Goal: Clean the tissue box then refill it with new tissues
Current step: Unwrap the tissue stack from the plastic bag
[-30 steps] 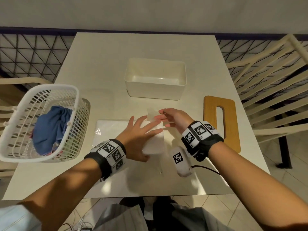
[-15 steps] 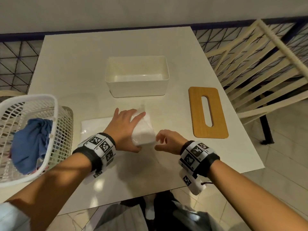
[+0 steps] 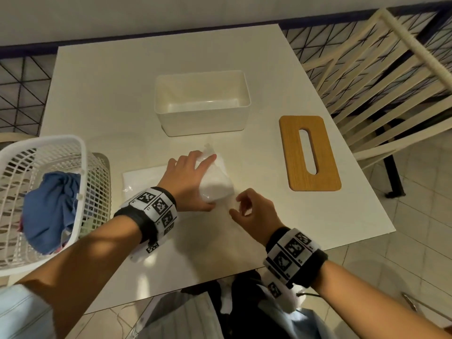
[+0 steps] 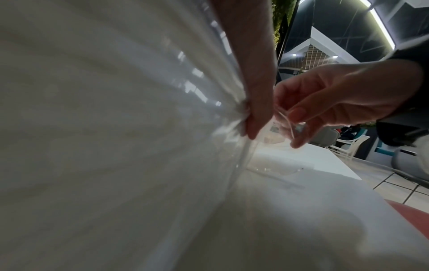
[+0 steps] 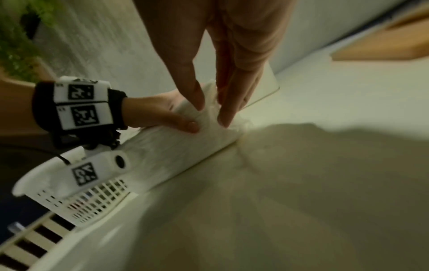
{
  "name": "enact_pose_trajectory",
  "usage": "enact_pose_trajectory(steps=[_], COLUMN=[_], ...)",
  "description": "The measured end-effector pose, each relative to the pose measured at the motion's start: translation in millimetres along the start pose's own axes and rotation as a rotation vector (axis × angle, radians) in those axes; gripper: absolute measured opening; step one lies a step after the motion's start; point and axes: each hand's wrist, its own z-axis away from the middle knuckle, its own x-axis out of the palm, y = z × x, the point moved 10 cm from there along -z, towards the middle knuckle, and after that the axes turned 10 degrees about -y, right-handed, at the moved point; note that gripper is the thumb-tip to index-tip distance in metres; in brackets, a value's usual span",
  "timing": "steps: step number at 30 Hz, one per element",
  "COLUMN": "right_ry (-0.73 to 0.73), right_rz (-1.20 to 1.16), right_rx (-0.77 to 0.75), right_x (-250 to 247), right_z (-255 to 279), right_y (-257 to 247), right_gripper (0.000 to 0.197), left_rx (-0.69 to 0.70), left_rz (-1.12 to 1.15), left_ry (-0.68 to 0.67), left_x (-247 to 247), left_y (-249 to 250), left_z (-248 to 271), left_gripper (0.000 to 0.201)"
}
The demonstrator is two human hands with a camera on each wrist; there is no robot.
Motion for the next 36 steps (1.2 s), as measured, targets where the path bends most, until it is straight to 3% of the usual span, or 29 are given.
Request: enact_pose_trajectory(steps=[4,7,12,15,20,22,27,32,36], right_ry=[0.006,-0.103,-0.303,-0.309,-0.148,-0.178,-0.269,-0.327,-0.131], right_rz=[-0.359,-0.663,-0.785,-0.755,-0.741,-0.775,-0.734,-0.766,-0.360], right_rx=[0.139,0.207,0.232,0.234,0.282,0.323,0.297,0.240,0.139], right_x=[15.7,36.0,46.6,37.5,21.1,22.6,14.1,9.4,-13.4], right_z=[7.7,9.4,7.7,5.2,-6.0,-11.9,-24.7,-26.0,-21.5], right_y=[13.5,16.3,14.2,17.7,32.7,34.7,26.9,14.8,7.8], right_gripper=[0.024,0.025,0.030,0.025,0.028,0.033,0.013,0.017,0.018], left_rx=[0.053,0.094,-0.009,-0.061,-0.072,-0.063,-0.084,-0.100,-0.132], left_rz=[0.037,0.036,-0.039,-0.025,-0.018,-0.011,-0.015,-0.031,0.000], left_ry=[0.018,0.047,0.032,0.052,0.069,0.078,0.003,-0.022,-0.015], left_x=[-0.8,0.7,8.9,5.9,2.2,1.2,3.8,4.2,2.8], left_y=[3.8,6.8,7.6,11.4,17.4,18.0,15.2,13.6,7.3], left_z=[2.1,4.4,8.3,9.6,8.9,9.9,8.7,7.8,9.3], left_gripper=[0.122,0.134,0.136,0.130,0.119,0.118,0.126,0.134,0.130])
